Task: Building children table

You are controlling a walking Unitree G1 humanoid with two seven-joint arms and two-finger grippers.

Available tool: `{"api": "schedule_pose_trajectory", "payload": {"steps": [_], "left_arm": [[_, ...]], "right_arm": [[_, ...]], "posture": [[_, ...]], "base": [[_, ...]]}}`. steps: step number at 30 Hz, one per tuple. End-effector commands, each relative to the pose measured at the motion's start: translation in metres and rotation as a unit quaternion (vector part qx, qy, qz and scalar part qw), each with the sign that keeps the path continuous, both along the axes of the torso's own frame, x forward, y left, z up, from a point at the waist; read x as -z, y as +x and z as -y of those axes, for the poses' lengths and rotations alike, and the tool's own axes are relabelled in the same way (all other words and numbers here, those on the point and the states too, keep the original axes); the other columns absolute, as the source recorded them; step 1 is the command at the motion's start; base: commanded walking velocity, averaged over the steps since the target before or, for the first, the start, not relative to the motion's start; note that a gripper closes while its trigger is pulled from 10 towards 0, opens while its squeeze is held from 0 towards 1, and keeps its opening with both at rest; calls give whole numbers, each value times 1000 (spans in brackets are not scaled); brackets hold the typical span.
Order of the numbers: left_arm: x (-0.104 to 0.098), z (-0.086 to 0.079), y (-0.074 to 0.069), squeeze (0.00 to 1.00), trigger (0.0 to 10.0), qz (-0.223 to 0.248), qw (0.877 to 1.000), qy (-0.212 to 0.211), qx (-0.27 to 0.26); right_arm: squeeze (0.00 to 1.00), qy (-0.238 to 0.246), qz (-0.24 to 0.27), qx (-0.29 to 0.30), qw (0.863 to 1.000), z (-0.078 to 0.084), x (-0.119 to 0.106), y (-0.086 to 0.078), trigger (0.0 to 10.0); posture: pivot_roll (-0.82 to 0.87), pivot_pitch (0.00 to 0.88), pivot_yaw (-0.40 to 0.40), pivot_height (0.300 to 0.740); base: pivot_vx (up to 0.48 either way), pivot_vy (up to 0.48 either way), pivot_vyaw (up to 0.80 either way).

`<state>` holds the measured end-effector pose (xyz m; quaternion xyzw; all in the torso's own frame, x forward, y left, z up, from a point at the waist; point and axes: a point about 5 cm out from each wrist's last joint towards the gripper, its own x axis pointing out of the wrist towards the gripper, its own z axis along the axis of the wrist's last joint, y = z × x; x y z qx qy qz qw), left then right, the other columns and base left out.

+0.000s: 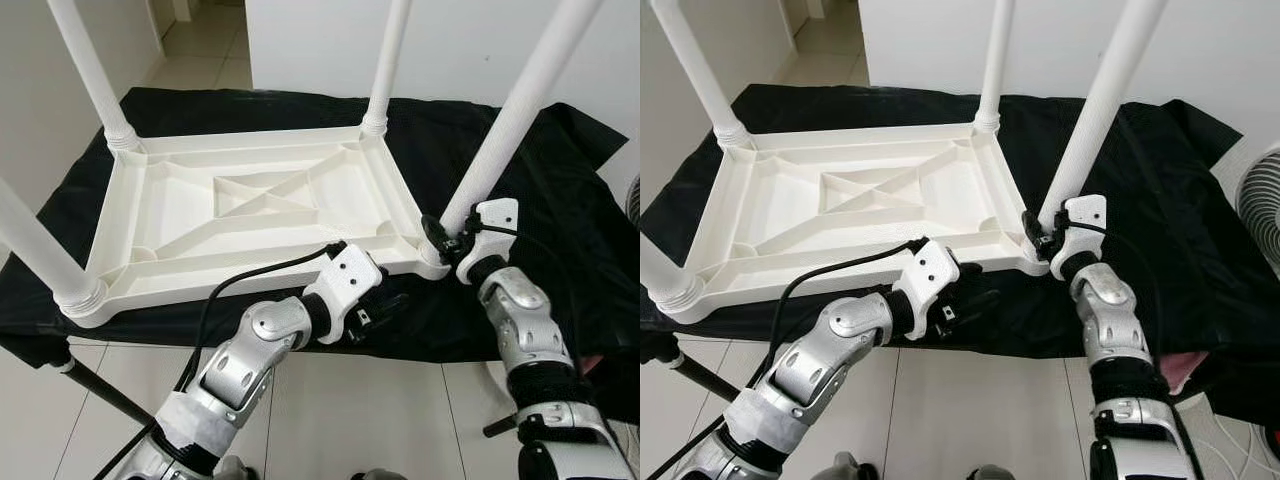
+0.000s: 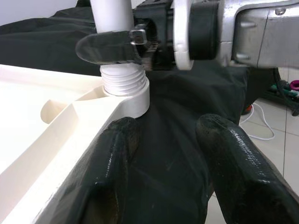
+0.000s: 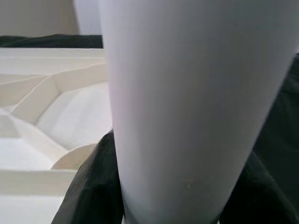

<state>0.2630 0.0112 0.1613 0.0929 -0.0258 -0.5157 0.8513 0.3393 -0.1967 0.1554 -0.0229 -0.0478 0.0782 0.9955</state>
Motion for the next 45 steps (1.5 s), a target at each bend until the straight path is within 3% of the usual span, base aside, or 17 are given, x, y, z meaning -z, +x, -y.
{"api": "schedule_pose_trajectory", "payload": {"steps": [1, 4, 7, 10, 16, 23, 24, 31, 32, 33, 34, 35, 39, 45], "left_arm": [[3, 4, -3, 0, 10000, -4, 1000, 5, 25], [3, 4, -3, 0, 10000, -5, 1000, 5, 26], [5, 4, -2, 0, 10000, -7, 1000, 5, 25], [5, 4, -2, 0, 10000, -6, 1000, 5, 24], [5, 2, 0, 0, 10000, -5, 1000, 7, 22], [4, 0, 3, 0, 10000, -2, 1000, 9, 18], [3, 0, 4, 0, 10000, 0, 1000, 9, 16], [1, -2, 6, 0, 10000, 3, 1000, 8, 12], [0, -1, 6, 0, 10000, 4, 1000, 8, 12], [0, 0, 6, 0, 10000, 4, 1000, 7, 12], [0, 0, 6, 0, 10000, 4, 1000, 7, 12], [0, 1, 5, 0, 10000, 4, 1000, 6, 13], [0, 2, 5, 0, 10000, 4, 1000, 6, 14], [-1, 2, 4, 0, 10000, 4, 1000, 5, 11]], "right_arm": [[0, 24, -19, 47, 998, 1, 7, -3, 10000], [0, 42, -18, 77, 996, -6, 8, -6, 10000], [0, 61, -19, 155, 986, -29, 8, -22, 10000], [0, 64, -17, 178, 982, -36, 7, -29, 10000], [0, 49, -6, 164, 985, -54, 1, -40, 10000], [31, 49, -7, 158, 986, -51, 0, -37, 10000], [1000, 55, -6, 150, 987, -50, -1, -35, 10000], [1000, 31, -21, 113, 993, -41, -2, -26, 10000], [941, 25, -24, 104, 994, -39, -2, -24, 10000], [620, 20, -30, 92, 995, -39, -2, -22, 10000], [620, 20, -30, 92, 995, -39, -2, -22, 10000], [0, 11, -26, 84, 996, -38, -5, -21, 10000], [0, 5, -23, 80, 997, -37, -6, -21, 10000], [0, -13, -36, -7, 999, -35, -7, -15, 10000]], "posture": [[-132, 40, 31, 740], [-132, 40, 31, 740], [-139, 38, 23, 740], [-139, 38, 23, 740], [-137, 37, 21, 740], [-139, 42, 22, 740], [-136, 49, 24, 740], [-132, 52, 26, 740], [-132, 52, 26, 740], [-132, 52, 26, 740], [-132, 52, 26, 740], [-125, 51, 24, 740], [-125, 51, 24, 740], [-112, 54, 16, 740]], "base": [[0, 0, 0], [0, 0, 0], [0, 0, 0], [0, 0, 0], [0, 0, 0], [0, 0, 0], [0, 0, 0], [0, 0, 0], [0, 0, 0], [0, 0, 0], [0, 0, 0], [0, 0, 0], [0, 0, 0], [0, 0, 0]]}}
